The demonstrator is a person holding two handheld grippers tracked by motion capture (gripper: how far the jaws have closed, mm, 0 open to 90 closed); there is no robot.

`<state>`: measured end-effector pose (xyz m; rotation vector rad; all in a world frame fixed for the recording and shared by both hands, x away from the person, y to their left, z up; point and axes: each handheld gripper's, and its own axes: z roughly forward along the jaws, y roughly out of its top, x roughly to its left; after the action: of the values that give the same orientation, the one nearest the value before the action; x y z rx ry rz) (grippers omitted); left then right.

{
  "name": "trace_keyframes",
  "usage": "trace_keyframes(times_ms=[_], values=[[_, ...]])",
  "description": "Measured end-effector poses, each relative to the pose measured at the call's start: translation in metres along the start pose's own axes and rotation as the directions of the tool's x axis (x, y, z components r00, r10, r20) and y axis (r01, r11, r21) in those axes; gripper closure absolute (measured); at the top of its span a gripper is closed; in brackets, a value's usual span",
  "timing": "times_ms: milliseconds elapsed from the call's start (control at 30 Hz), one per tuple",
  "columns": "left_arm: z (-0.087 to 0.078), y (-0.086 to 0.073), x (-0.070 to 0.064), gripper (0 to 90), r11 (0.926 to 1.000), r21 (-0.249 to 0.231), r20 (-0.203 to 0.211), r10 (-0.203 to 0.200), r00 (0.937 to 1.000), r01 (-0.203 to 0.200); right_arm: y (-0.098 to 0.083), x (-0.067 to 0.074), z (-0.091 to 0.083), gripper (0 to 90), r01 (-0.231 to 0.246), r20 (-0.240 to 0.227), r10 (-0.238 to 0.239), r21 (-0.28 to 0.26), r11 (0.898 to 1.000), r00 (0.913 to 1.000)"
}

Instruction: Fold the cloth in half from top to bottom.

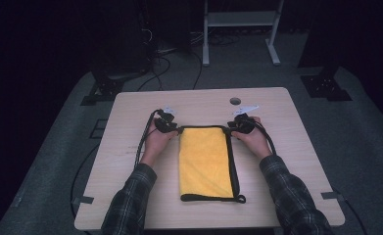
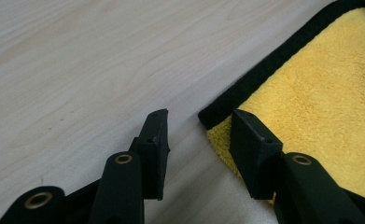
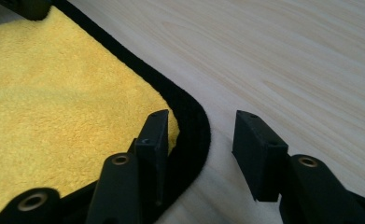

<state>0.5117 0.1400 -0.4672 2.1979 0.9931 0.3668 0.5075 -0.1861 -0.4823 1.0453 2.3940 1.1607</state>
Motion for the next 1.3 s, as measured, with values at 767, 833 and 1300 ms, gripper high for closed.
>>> trace_keyframes(times_ms=[767, 833, 1300], values=[[-0.004, 0.007, -0.005, 86.0, 0.9979, 0.027, 0.024, -0.06, 0.9979, 0.06, 0.01, 0.008, -0.001, 84.2, -0.075, -0.002, 0.075, 0.043, 0.996, 0.9972], [-0.009, 0.01, -0.002, 86.1, 0.998, 0.007, 0.025, -0.063, 0.9977, 0.063, 0.013, 0.006, -0.003, 84.2, -0.08, -0.014, 0.08, 0.02, 0.997, 0.9967], [-0.07, 0.034, -0.012, 86.1, 0.9898, -0.141, 0.02, 0.025, 0.9995, -0.022, 0.055, 0.015, -0.045, 84.2, 0.004, -0.023, -0.006, -0.096, 0.995, 0.9997]])
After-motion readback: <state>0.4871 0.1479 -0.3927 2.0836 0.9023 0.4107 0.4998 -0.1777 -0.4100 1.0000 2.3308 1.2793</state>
